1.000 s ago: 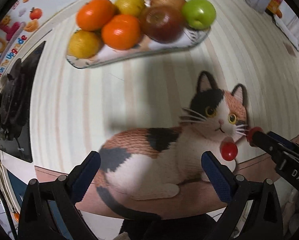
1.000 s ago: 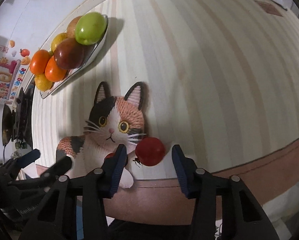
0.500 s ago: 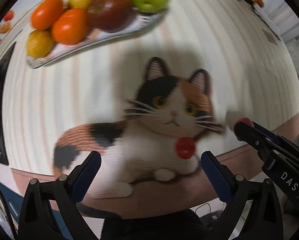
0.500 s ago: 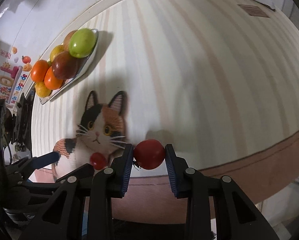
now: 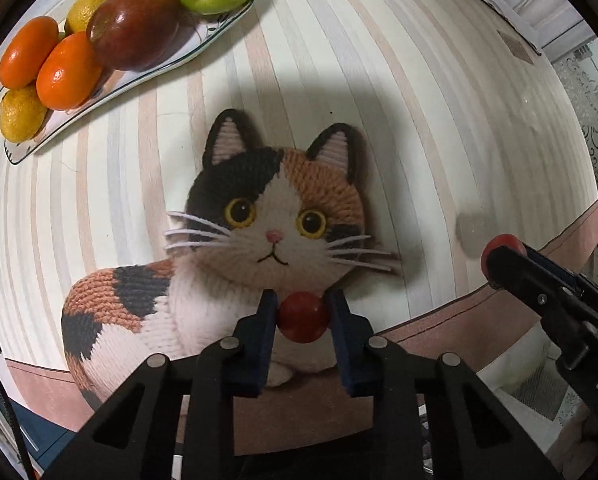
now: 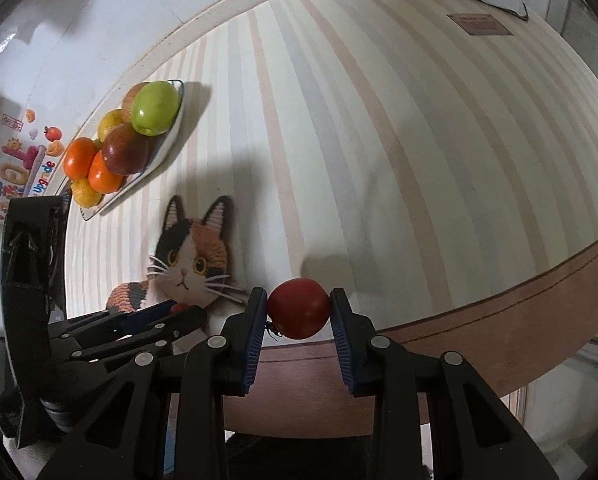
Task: Organize fruits
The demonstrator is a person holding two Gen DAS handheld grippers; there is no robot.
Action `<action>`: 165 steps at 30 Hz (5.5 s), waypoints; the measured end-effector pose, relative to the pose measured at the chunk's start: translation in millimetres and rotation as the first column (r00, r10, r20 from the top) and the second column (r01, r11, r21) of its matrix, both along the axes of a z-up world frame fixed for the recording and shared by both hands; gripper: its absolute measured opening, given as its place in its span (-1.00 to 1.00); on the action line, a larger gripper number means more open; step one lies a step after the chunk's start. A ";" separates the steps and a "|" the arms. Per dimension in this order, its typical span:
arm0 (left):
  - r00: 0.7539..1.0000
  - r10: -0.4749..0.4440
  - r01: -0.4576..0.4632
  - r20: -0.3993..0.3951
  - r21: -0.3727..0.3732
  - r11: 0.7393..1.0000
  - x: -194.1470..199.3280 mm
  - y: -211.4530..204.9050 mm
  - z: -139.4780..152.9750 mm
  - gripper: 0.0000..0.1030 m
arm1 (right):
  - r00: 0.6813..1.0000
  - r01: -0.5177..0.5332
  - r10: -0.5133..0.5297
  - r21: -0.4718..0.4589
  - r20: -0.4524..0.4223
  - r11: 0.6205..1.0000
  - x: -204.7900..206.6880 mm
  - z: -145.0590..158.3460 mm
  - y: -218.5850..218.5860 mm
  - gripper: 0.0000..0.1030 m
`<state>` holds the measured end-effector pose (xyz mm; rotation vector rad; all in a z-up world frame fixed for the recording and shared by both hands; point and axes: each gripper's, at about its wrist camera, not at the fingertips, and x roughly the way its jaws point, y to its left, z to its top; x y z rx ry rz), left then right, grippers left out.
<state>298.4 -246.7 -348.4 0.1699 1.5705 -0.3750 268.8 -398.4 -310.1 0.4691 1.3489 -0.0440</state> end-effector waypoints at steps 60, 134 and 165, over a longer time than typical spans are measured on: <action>0.888 0.433 -0.435 0.152 -0.024 0.900 144.0 207.2 66.8 0.71 | 0.967 -0.234 0.249 -0.188 0.060 0.954 158.0 39.3 132.7 0.84; 0.662 0.352 -0.321 0.662 -0.175 0.931 -191.4 244.3 336.2 0.88 | 0.830 -0.139 0.299 -0.344 0.471 0.929 -192.7 351.7 204.4 0.93; 0.721 0.341 -0.363 0.602 -0.091 0.927 -100.7 245.7 280.7 0.88 | 0.893 -0.145 0.283 -0.373 0.349 0.917 -83.5 277.1 201.3 0.93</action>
